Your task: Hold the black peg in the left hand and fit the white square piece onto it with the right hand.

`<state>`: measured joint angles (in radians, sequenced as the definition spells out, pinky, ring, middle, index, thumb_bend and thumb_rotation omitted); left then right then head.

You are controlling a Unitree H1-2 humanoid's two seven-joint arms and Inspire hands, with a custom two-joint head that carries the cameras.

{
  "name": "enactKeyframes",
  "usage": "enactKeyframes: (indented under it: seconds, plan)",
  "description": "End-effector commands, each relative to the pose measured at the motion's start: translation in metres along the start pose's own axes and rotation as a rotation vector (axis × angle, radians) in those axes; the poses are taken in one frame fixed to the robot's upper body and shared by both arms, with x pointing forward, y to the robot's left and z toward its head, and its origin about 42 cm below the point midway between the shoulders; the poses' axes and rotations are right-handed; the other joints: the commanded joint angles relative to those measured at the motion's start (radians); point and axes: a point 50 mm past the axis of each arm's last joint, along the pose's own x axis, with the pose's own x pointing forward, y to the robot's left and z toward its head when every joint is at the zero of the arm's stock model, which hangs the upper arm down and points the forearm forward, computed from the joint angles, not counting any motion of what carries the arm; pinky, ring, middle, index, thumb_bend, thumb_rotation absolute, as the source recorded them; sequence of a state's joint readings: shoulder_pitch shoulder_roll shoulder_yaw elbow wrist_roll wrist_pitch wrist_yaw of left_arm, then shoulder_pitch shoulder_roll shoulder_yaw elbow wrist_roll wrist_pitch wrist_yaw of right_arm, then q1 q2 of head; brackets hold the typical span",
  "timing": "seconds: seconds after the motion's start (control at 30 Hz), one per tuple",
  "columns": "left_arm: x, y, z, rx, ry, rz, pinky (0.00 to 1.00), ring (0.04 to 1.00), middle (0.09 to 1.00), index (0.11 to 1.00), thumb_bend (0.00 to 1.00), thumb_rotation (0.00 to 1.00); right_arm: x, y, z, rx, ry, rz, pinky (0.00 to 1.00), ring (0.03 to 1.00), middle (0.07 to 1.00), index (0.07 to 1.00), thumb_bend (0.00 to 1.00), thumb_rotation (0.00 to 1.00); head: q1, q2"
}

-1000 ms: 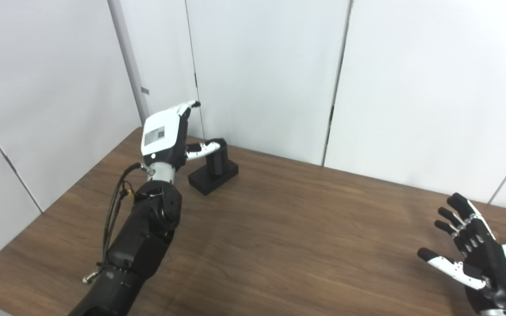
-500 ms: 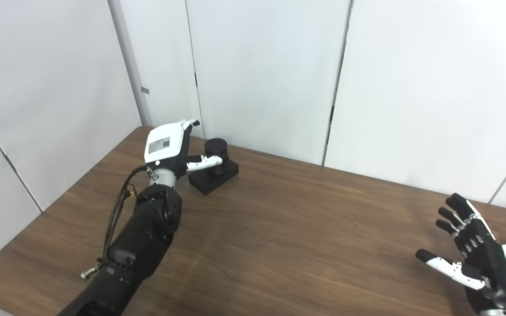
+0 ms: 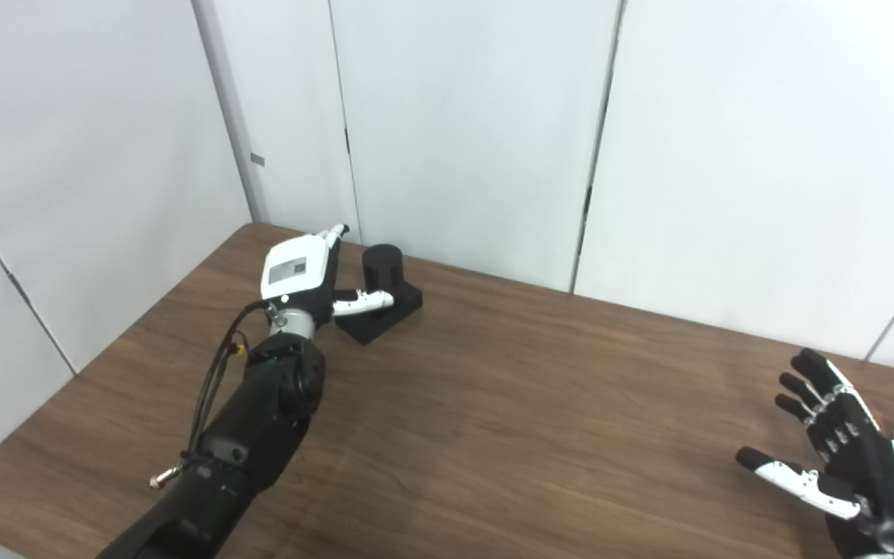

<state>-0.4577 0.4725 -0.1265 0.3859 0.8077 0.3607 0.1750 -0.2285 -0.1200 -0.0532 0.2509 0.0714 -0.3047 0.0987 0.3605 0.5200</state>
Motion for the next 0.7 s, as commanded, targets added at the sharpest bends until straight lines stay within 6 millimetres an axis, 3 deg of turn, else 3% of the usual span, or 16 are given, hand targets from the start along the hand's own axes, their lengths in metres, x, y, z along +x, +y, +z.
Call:
enactKeyframes:
  seconds: [0.0,0.23,0.43,0.67]
  plan:
    - [0.023,0.035,0.008,0.029,-0.022,0.101,0.86,0.921,0.918,0.922,1.0,0.77,0.003,-0.004,0.007,-0.009,-0.03,-0.004,0.8,0.842,0.883,0.859,0.56,0.05,0.0,0.002]
    - [0.027,0.033,0.008,0.047,-0.024,0.084,0.84,0.922,0.925,0.925,1.0,0.75,0.004,-0.002,0.01,-0.005,-0.026,-0.001,0.79,0.844,0.89,0.862,0.58,0.02,-0.006,0.006]
    - [0.029,0.026,0.009,0.03,-0.006,0.072,0.86,0.921,0.923,0.923,1.0,0.83,0.004,0.0,0.01,-0.005,-0.028,0.0,0.79,0.847,0.889,0.867,0.57,0.03,-0.01,0.008]
    - [0.036,0.018,0.008,0.051,0.023,0.047,0.85,0.912,0.908,0.921,1.0,0.84,0.002,-0.001,0.009,-0.006,-0.026,-0.007,0.79,0.844,0.887,0.864,0.57,0.04,-0.011,0.012]
